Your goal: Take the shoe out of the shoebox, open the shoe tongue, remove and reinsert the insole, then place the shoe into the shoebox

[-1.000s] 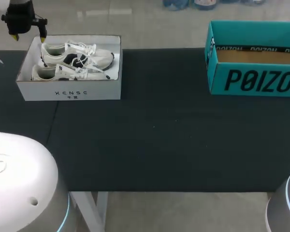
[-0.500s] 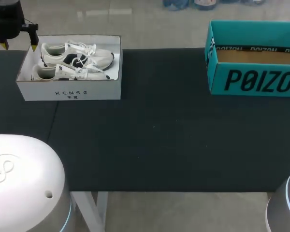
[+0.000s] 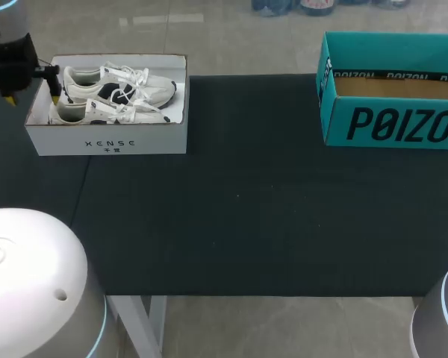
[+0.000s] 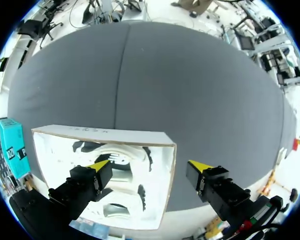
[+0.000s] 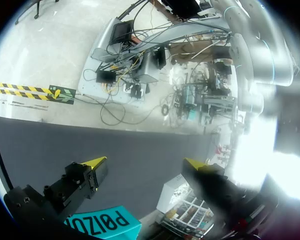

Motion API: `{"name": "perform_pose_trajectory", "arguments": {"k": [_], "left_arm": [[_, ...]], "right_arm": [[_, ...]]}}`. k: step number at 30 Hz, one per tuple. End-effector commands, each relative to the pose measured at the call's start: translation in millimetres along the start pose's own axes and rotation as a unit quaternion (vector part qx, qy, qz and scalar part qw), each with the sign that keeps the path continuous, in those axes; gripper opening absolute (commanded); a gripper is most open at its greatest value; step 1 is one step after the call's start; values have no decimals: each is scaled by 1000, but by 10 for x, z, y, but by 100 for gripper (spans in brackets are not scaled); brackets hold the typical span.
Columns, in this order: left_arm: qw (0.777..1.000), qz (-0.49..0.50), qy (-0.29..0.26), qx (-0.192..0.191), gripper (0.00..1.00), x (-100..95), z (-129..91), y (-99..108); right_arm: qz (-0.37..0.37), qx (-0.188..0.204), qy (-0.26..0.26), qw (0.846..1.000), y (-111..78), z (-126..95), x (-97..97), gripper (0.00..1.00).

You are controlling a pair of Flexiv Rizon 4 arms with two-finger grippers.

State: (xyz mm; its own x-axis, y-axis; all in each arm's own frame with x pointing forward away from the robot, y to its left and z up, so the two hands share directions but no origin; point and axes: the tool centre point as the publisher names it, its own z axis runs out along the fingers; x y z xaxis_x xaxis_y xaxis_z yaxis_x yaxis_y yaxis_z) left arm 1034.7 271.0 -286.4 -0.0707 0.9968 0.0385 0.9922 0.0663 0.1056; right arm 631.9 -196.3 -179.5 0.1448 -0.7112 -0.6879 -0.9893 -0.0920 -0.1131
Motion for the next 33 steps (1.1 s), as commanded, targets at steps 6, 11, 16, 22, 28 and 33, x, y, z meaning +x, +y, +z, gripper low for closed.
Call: {"name": "perform_pose_trajectory", "arguments": {"k": [6, 11, 16, 22, 28, 33], "left_arm": [[1000, -7, -17, 11, 100, -50, 234, 176], [1000, -10, -16, 18, 100, -91, 363, 217], [999, -21, -17, 25, 100, -106, 476, 290], [999, -22, -14, 27, 100, -144, 568, 353], [999, -21, -9, 32, 100, -178, 654, 359], [999, -21, -4, 36, 100, -194, 704, 335]], "right_arm": [[0, 180, 3, 984, 77, 8, -19, 100], [0, 180, 3, 984, 77, 8, -19, 100], [0, 180, 3, 984, 77, 8, -19, 100], [0, 180, 3, 984, 77, 8, -19, 100], [0, 180, 3, 984, 77, 8, -19, 100], [0, 180, 3, 984, 77, 8, -19, 100]]}}
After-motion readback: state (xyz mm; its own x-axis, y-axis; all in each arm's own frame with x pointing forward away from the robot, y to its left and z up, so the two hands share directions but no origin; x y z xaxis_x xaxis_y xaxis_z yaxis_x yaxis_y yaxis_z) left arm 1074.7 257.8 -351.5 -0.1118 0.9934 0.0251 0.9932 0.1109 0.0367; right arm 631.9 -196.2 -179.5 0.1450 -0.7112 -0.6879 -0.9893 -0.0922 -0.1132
